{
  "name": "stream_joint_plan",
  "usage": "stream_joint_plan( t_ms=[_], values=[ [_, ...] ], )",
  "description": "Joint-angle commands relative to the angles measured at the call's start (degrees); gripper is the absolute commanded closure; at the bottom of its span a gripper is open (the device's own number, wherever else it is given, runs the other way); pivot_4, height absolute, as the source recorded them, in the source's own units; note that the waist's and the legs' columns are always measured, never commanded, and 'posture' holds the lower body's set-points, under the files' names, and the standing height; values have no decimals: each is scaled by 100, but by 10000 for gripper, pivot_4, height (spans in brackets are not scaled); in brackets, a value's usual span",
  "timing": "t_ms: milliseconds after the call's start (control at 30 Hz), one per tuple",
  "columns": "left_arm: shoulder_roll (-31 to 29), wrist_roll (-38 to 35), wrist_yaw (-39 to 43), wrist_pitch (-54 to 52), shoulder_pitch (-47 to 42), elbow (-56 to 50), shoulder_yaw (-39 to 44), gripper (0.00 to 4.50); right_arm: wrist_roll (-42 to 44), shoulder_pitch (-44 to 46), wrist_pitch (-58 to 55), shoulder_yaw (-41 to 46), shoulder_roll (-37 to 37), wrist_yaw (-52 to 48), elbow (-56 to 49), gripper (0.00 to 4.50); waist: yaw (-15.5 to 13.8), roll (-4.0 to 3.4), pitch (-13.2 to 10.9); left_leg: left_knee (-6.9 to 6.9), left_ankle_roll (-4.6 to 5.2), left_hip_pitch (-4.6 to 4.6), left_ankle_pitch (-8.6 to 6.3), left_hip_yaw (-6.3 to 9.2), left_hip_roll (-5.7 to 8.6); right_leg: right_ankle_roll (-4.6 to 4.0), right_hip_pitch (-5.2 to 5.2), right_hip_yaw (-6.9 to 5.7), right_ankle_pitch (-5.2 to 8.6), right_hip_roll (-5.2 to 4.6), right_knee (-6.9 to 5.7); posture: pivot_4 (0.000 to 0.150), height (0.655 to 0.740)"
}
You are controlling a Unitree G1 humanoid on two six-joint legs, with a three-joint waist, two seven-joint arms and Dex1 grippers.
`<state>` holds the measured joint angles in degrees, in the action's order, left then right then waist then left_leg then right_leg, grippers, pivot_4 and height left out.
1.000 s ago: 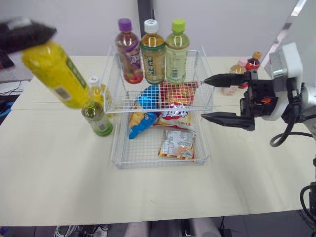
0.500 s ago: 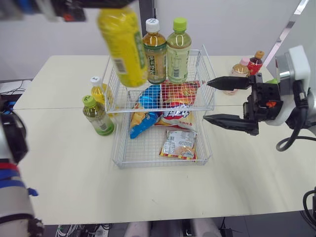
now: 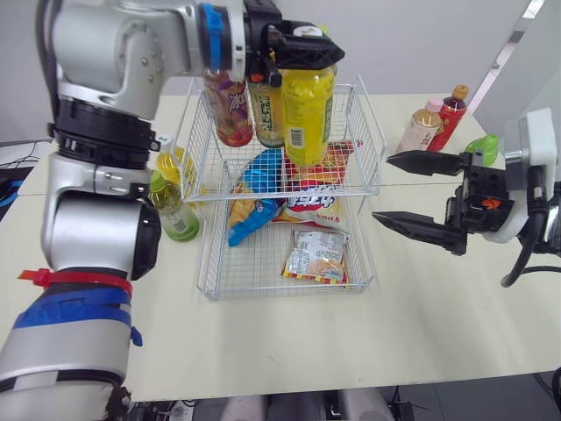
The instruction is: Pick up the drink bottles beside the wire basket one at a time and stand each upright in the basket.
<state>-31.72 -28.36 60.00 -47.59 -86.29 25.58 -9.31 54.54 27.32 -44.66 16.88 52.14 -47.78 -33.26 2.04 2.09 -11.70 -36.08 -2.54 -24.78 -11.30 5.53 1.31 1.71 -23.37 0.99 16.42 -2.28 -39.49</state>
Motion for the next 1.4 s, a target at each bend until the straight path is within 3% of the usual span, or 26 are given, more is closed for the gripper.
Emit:
stream_joint_plan(
  t_ms=[33, 333, 667, 1067, 1400],
  values=[
    [37, 95, 46, 222, -19, -181, 230, 31236, -105, 45, 193, 202, 113, 45, 21, 0, -1, 0, 0, 0, 0, 0, 0, 2, 0, 0, 0, -2, 0, 0, -1, 1500, 7400],
    [252, 235, 173, 177, 42, -48, 244, 31236, -235, 126, 296, 229, 124, 238, 136, 0, -19, -1, 0, -4, -1, 0, 0, 4, 2, 0, 4, -3, 0, 0, -1, 1500, 7400],
    [98, 302, 468, 370, -141, -11, 458, 948, -455, -131, 437, 388, 106, 356, 117, 0, -13, -1, 1, -5, 0, 1, 1, 5, 1, 0, 4, -5, 0, 0, -5, 1500, 7400],
    [-1104, 104, 677, -256, 83, -895, 955, 358, -502, -79, 531, 277, 138, 297, 139, 0, 0, -3, 2, -6, -1, 4, 1, 5, 0, 0, 4, -4, 0, 1, -10, 1500, 7400],
    [-2349, -223, -310, -927, 1676, -2201, 2546, 358, -395, 251, 603, -297, -66, 141, -88, 0, 33, -7, 5, -11, -1, 12, 1, 9, -4, -1, 5, -3, 1, 2, -26, 1500, 7400]
  ],
)
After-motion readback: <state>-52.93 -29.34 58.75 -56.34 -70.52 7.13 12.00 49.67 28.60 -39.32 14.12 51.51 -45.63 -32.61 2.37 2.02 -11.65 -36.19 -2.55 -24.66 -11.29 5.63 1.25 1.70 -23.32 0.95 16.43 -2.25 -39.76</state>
